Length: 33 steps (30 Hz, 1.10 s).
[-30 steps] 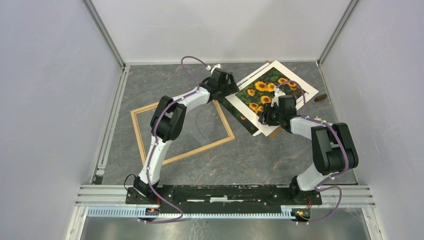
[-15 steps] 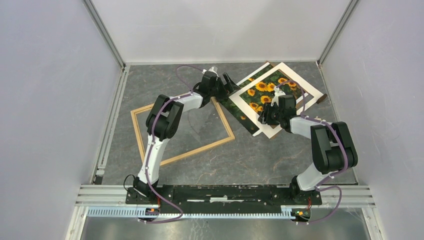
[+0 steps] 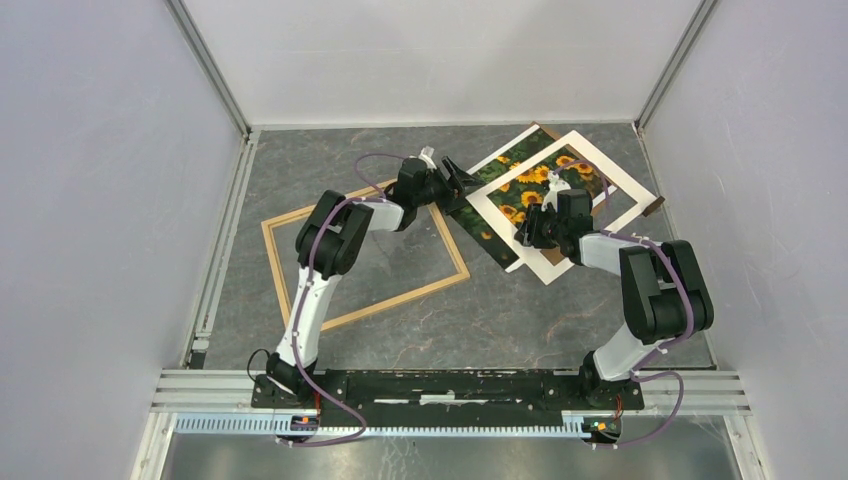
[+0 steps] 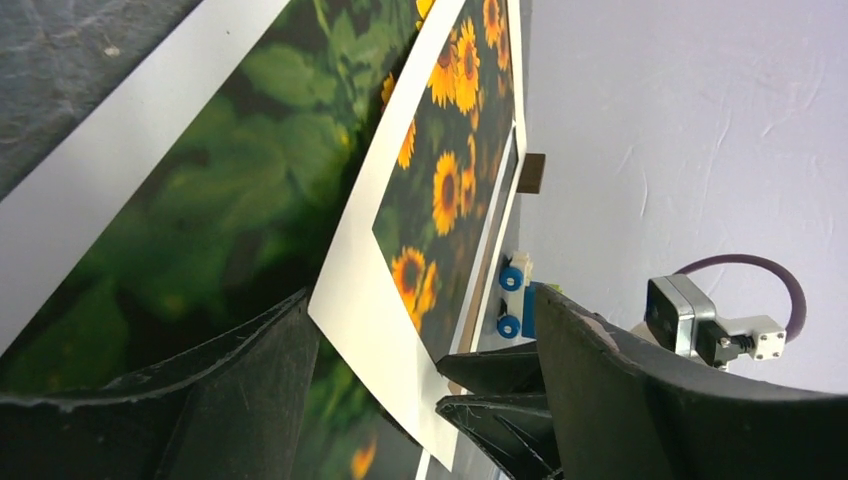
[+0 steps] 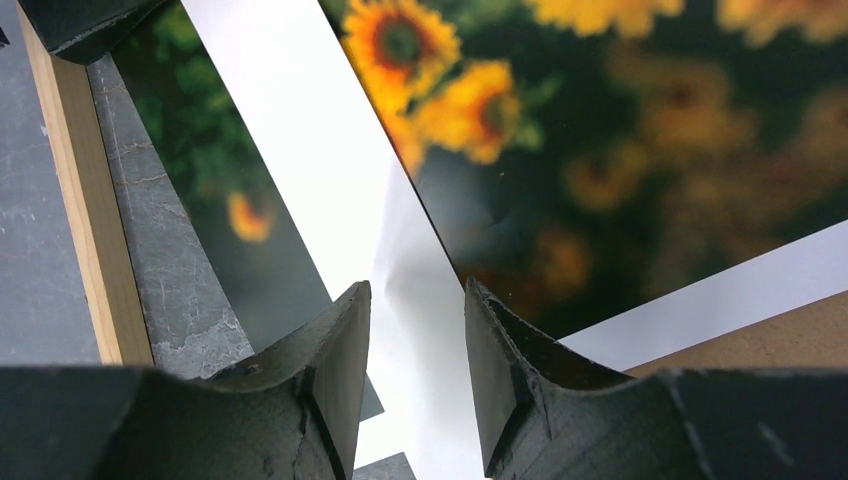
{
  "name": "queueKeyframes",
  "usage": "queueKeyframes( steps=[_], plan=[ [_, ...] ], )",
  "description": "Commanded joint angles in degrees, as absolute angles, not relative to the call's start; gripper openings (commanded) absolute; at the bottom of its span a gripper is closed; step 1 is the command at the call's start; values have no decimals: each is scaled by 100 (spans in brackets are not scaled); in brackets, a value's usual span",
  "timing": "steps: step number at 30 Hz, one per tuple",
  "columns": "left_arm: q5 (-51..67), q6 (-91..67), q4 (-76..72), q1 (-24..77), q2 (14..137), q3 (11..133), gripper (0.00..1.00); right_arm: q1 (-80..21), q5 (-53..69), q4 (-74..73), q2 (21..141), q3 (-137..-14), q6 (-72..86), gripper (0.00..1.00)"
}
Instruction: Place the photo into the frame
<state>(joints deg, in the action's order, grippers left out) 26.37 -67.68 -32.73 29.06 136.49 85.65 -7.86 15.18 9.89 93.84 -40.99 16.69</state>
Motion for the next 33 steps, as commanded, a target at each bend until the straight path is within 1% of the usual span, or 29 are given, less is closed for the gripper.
queueKeyframes(
  steps=[1,4,8,10,11,13,15,17,19,21,24,27,30,33],
  plan=[
    [2884,-7247,-3959,2935,13843,8497,80,-798,1536,640,9623,-3871,1662,45],
    [2833,-7173,-3804,3021,13905,8583,70,-793,1593,685,9616,-3850,1680,45],
    [2661,-7041,-3536,3089,13982,8738,49,-793,1563,641,9550,-3883,1598,46],
    [2587,-6828,-3213,3085,13948,8829,37,-798,1472,532,9457,-3941,1502,48],
    [2535,-6737,-3105,3086,13914,8850,33,-812,1416,485,9388,-3977,1400,49],
    [2464,-6484,-2915,3086,13793,8870,22,-848,1185,312,9179,-4041,1162,58],
    [2455,-6330,-2778,3091,13682,8896,19,-979,848,240,8876,-4037,883,67],
    [2508,-6223,-2576,3087,13553,8921,15,-1205,427,243,8489,-3959,597,74],
    [2548,-6205,-2451,3086,13346,8843,13,-1557,-122,221,8176,-3858,318,79],
    [2551,-6243,-2397,3085,13141,8657,11,-2032,-1009,219,7905,-3754,51,84],
    [2674,-6473,-2493,3090,12853,8421,10,-2825,-2184,268,7661,-3636,-445,86],
    [2822,-6675,-2646,3086,12650,8218,7,-3497,-3507,264,7643,-3646,-672,86],
    [2932,-6874,-2777,3093,12504,8009,6,-4026,-4569,294,7865,-3752,-1036,84],
    [2958,-7041,-2853,3099,12418,7827,3,-4445,-5263,220,8287,-4000,-1340,83]
  ],
)
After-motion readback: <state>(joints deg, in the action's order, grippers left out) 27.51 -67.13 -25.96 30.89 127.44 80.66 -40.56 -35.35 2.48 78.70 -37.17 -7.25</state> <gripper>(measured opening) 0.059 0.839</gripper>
